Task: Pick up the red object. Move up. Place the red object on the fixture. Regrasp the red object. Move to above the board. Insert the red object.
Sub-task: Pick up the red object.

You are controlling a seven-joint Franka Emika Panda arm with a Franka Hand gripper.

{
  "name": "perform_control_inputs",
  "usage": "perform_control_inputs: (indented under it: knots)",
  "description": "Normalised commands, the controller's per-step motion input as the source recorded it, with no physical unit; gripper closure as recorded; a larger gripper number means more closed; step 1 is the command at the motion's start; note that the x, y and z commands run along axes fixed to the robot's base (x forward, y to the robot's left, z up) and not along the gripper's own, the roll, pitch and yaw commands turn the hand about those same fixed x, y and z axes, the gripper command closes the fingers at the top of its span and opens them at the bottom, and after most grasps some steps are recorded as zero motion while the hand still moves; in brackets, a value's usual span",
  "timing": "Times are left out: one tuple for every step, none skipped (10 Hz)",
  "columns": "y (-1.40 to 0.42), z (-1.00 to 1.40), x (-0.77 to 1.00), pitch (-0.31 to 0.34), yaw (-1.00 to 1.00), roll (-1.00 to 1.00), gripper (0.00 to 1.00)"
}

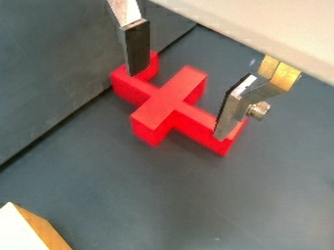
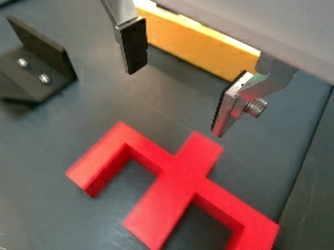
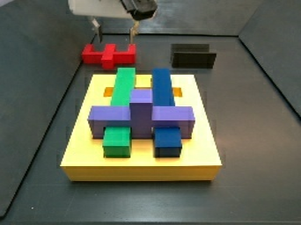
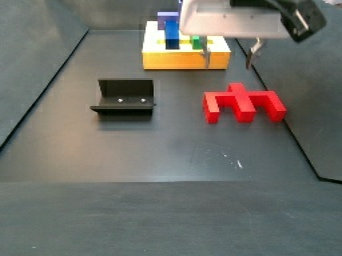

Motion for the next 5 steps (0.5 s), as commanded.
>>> perform_control_inputs:
  knots:
    - [0.0,-0.67,-0.13,-0.096,0.32,-0.03,0.0]
    - [0.0,-0.57,-0.12,-0.136,0.39,0.0,0.0]
    - [0.0,-0.44,-0.1,-0.131,0.32,0.0,0.0]
    - [0.0,-0.38,-0.19,-0.097,0.03,0.0,0.0]
    - [0.01,-0.38,-0.17,-0.084,0.07,0.02,0.0]
